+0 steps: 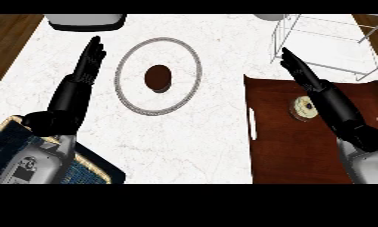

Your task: Pick the lemon from the tray and place it in the tiered shelf

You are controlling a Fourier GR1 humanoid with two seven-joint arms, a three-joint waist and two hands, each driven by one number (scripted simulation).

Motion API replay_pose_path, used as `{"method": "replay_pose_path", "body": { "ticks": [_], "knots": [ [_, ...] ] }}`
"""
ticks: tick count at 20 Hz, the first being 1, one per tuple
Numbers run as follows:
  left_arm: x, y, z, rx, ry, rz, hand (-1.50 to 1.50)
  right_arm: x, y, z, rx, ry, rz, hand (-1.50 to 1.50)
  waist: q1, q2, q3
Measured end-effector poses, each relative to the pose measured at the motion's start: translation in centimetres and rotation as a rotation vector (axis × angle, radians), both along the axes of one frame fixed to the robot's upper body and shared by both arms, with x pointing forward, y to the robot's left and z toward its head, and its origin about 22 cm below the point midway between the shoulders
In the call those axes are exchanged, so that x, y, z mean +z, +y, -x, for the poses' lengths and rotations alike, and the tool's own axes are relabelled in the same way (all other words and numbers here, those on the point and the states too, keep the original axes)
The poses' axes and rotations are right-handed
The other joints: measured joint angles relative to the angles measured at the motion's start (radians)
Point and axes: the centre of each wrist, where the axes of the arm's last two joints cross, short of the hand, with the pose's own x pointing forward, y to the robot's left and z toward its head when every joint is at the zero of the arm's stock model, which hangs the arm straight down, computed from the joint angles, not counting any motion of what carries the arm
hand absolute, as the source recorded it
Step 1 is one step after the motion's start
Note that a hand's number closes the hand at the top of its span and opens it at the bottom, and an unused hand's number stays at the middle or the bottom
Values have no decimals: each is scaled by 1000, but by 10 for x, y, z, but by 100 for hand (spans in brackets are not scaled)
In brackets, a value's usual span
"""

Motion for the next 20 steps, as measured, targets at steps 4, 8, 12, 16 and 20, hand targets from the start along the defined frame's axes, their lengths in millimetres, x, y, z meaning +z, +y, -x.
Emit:
{"method": "replay_pose_path", "body": {
  "ticks": [4,8,12,16,20],
  "knots": [
    [-11,2,5,9,41,-18,0,16,-49,-17,-42,34,-44,-150,-9,18,-16],
    [-28,1,9,12,110,-18,0,-4,-81,-24,-109,129,-315,150,-21,44,-5],
    [-35,-1,10,12,154,-9,0,6,-141,-14,-425,76,-21,-150,-29,52,-18],
    [-37,-8,6,-8,175,-5,0,-22,-177,-8,-639,-8,-80,-150,-13,46,-16],
    [-41,-8,-1,-16,193,-15,0,-40,-206,-3,-653,-75,-201,-150,-8,39,-16]
  ]
}}
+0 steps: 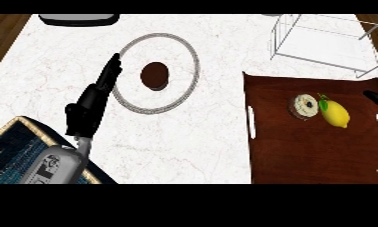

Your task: Pick the lemon from the tray and place it in the tiered shelf

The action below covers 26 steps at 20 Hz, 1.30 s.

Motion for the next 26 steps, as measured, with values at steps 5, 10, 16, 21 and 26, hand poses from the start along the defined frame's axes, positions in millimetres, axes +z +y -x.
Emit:
{"method": "replay_pose_path", "body": {
  "ticks": [5,10,16,21,26],
  "knots": [
    [-3,-2,-4,-8,10,-12,0,10,-26,3,173,61,49,-150,3,-9,1],
    [-5,3,-2,-5,21,8,0,40,-27,-10,291,145,206,-150,-1,-16,-2],
    [-7,5,-2,-3,19,8,0,77,-16,-28,368,285,399,-150,-9,-22,-3],
    [-8,7,0,9,21,6,0,108,3,-33,454,433,636,-150,-19,-26,-4],
    [-8,8,0,15,22,2,0,123,28,-34,454,529,818,-150,-23,-26,-3]
  ]
}}
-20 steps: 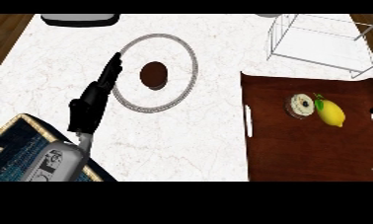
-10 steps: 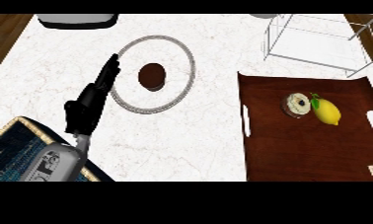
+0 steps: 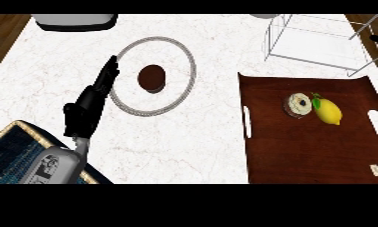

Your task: Pick the lemon from the tray and place it in the tiered shelf

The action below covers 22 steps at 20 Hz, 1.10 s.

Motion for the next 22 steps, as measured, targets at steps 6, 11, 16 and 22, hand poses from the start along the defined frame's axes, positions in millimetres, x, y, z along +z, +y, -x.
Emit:
{"method": "replay_pose_path", "body": {
  "ticks": [6,11,16,22],
  "knots": [
    [-1,2,0,-2,7,-4,0,7,25,16,-2,23,71,-150,-3,0,2],
    [0,0,-1,-6,14,-11,0,-1,41,25,-14,6,82,-150,2,2,3],
    [-1,0,-2,-1,2,-19,0,-9,55,37,-31,-17,89,-150,1,1,5],
    [0,1,-1,-6,-14,-17,0,-13,67,42,-55,-13,94,-150,5,1,5]
  ]
}}
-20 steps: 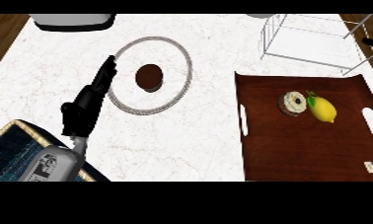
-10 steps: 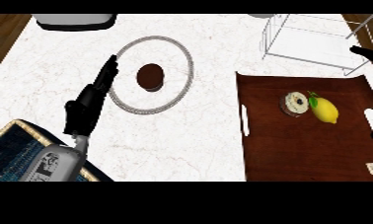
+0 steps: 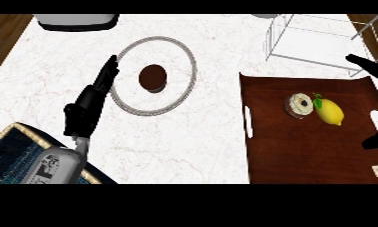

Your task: Pick the lemon from the tray and place it in the tiered shelf

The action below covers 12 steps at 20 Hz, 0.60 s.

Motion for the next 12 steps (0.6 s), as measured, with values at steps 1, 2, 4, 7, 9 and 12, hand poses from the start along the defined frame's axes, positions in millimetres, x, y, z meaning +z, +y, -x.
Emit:
{"method": "replay_pose_path", "body": {
  "ticks": [1,2,4,7,9,12],
  "knots": [
    [2,3,-1,1,6,11,0,0,3,1,0,4,0,-150,0,0,-1],
    [0,0,-1,0,5,10,0,0,3,4,2,6,-2,-150,-1,0,0],
    [2,0,0,-1,12,9,0,-1,2,2,-4,9,3,-150,2,1,-1],
    [1,1,0,-5,6,14,0,-11,1,1,-18,19,14,-150,3,1,0],
    [0,1,-1,-8,2,16,0,-16,3,0,-26,17,16,-150,3,1,1],
    [1,3,0,-7,2,14,0,-21,0,-1,-33,21,25,-150,3,2,0]
  ]
}}
